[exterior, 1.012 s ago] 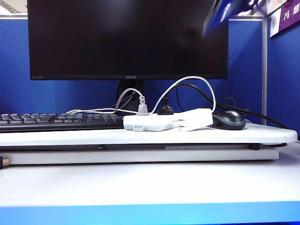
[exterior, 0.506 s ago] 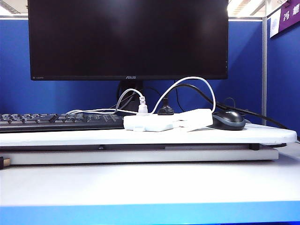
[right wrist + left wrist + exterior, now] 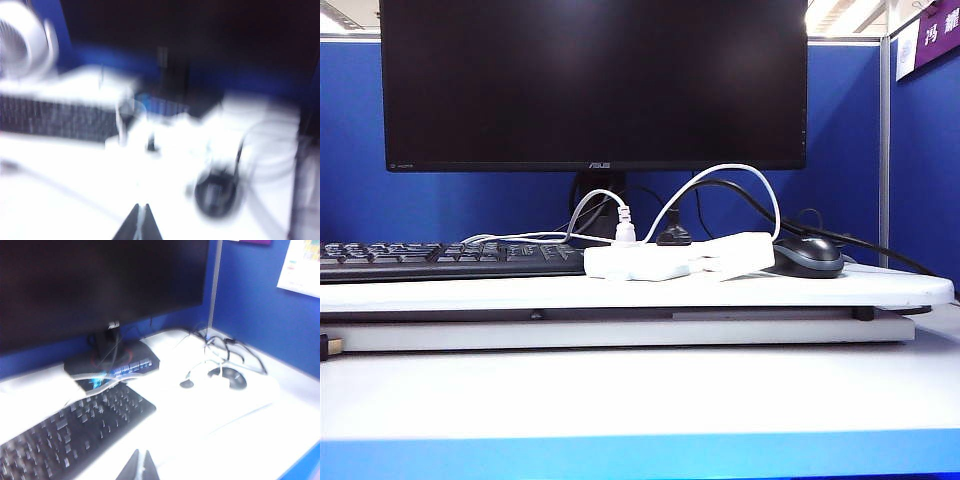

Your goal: Unplug the white charger from the socket, then place it next to the socket.

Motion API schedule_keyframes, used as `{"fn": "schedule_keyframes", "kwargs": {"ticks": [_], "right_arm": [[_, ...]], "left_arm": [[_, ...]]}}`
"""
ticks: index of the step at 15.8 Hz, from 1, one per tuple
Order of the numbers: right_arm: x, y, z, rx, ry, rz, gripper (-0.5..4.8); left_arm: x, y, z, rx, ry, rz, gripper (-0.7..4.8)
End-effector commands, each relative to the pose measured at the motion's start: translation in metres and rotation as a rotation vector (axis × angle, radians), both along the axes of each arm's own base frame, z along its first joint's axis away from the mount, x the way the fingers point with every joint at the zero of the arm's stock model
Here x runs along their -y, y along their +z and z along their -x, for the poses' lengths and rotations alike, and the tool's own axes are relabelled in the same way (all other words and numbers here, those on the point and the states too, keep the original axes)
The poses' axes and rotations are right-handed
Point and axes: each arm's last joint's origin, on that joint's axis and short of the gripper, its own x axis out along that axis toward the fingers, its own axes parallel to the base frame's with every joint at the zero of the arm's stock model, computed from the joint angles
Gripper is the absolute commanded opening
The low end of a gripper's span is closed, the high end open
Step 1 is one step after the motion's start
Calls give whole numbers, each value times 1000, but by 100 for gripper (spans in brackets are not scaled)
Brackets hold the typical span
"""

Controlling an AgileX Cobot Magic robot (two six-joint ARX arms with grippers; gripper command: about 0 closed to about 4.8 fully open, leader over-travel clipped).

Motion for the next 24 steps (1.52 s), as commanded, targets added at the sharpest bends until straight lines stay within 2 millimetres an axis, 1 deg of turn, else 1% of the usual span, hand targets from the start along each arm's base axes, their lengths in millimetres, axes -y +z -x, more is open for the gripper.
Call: {"fn": "schedule_keyframes", "kwargs": {"ticks": [1, 3, 4, 5, 7, 9, 10, 13, 14, 17, 20, 22, 24], "right_arm": [[0, -47, -3, -36, -20, -8, -3], [0, -77, -6, -85, -67, 5, -3], [1, -95, -8, -128, -103, 7, -3], [1, -102, -8, -144, -118, 3, -3], [1, -121, -10, -181, -141, 4, -3], [1, -136, -11, -203, -149, 13, -3], [1, -143, -11, -219, -148, 19, -3], [1, -158, -11, -260, -142, 33, -3], [1, -163, -11, -274, -144, 39, -3], [1, -172, -10, -298, -145, 48, -3], [2, -172, -10, -294, -169, 52, -3], [2, -172, -10, -292, -169, 52, -3], [1, -172, -10, -291, -168, 51, -2]], "left_arm": [[5, -39, -8, -88, 11, 3, -5], [16, -67, -24, -141, 18, 19, -5], [25, -87, -39, -134, 21, 44, -5], [29, -95, -45, -120, 20, 53, -5], [41, -126, -62, -106, -2, 63, -5], [47, -155, -71, -154, -2, 104, -5], [49, -170, -75, -160, 6, 102, -5], [51, -201, -79, -170, 26, 81, -5], [51, -208, -79, -171, 23, 68, -5], [51, -221, -79, -184, 22, 35, -5], [51, -235, -78, -211, 27, 6, -5], [50, -239, -78, -216, 21, -40, -5], [50, -239, -78, -196, 19, -69, -4]]}}
